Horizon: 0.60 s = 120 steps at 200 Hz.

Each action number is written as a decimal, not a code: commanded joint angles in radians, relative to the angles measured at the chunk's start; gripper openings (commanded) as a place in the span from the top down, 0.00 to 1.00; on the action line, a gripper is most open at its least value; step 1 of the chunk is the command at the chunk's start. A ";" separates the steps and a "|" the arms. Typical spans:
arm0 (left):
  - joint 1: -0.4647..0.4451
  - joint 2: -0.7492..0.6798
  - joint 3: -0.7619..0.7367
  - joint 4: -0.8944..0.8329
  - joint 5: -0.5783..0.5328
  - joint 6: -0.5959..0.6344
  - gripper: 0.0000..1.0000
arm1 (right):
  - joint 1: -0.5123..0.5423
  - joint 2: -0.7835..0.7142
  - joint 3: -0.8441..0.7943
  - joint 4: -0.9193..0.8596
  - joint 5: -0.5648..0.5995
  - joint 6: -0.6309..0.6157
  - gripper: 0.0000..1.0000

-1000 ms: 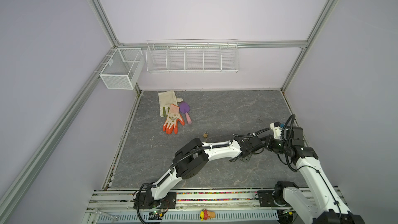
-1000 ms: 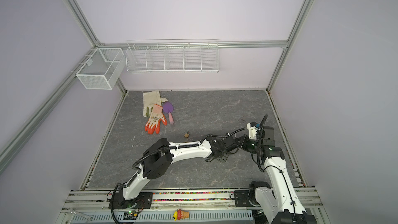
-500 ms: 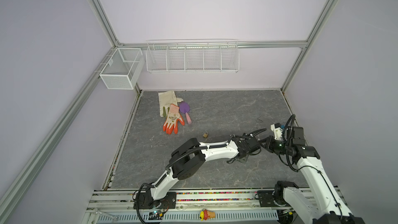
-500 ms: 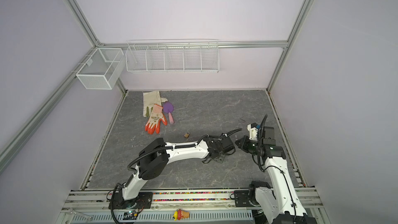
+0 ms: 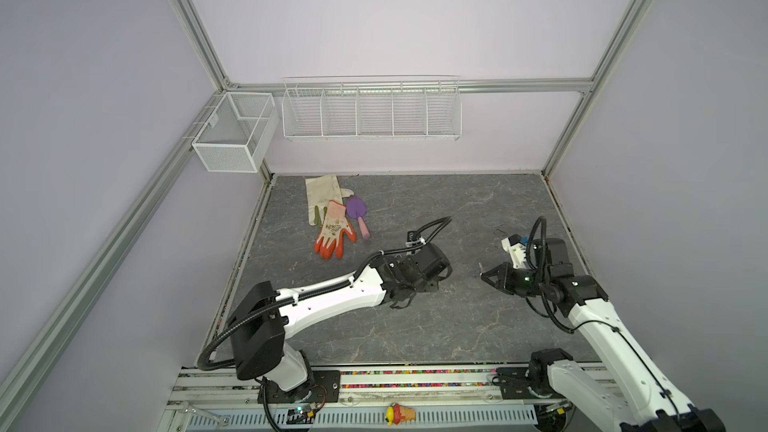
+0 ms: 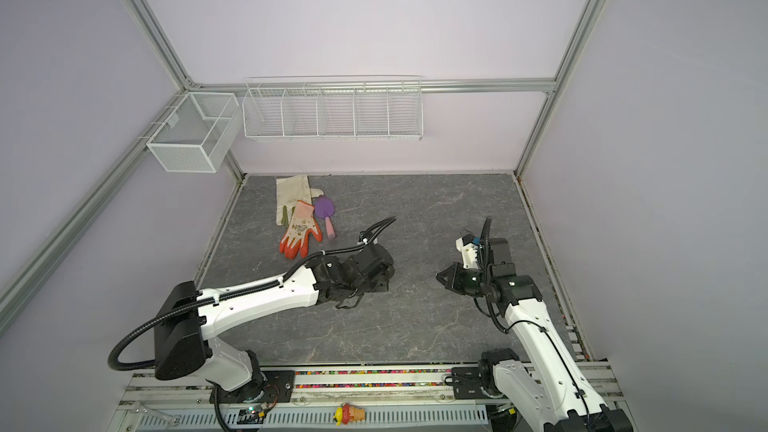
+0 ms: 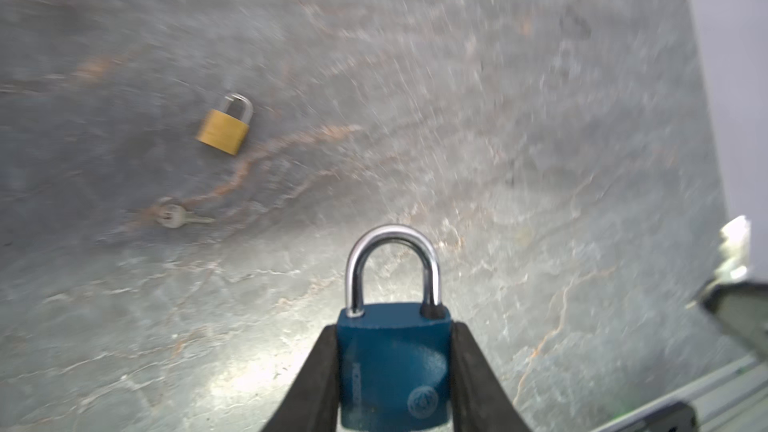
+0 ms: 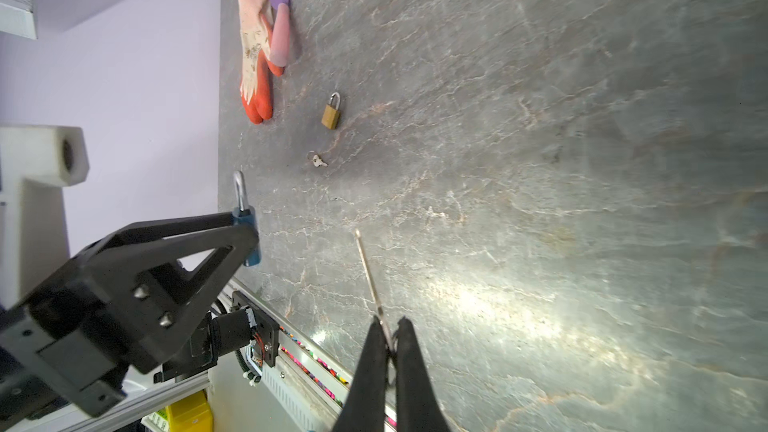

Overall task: Unlock with the key
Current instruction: 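Lift the blue padlock with the left gripper and draw it back, then bring the blue padlock toward the right gripper's key while the right arm advances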

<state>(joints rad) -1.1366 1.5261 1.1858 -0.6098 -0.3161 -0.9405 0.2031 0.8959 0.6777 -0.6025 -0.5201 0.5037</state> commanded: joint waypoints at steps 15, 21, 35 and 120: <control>0.011 -0.116 -0.034 0.050 -0.132 -0.135 1.00 | 0.204 -0.005 -0.092 0.255 0.038 0.236 0.93; 0.012 -0.127 -0.032 0.047 -0.145 -0.166 1.00 | 0.243 -0.005 -0.104 0.293 0.057 0.270 0.93; 0.013 -0.142 -0.027 0.054 -0.171 -0.185 1.00 | 0.331 0.005 -0.118 0.376 0.106 0.339 0.93; 0.021 -0.128 0.020 0.061 -0.231 -0.203 1.00 | 0.646 0.159 -0.138 0.798 0.324 0.643 0.94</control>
<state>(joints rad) -1.1194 1.4010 1.1763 -0.5797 -0.4858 -1.1294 0.7971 1.0313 0.5488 0.0441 -0.3069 1.0222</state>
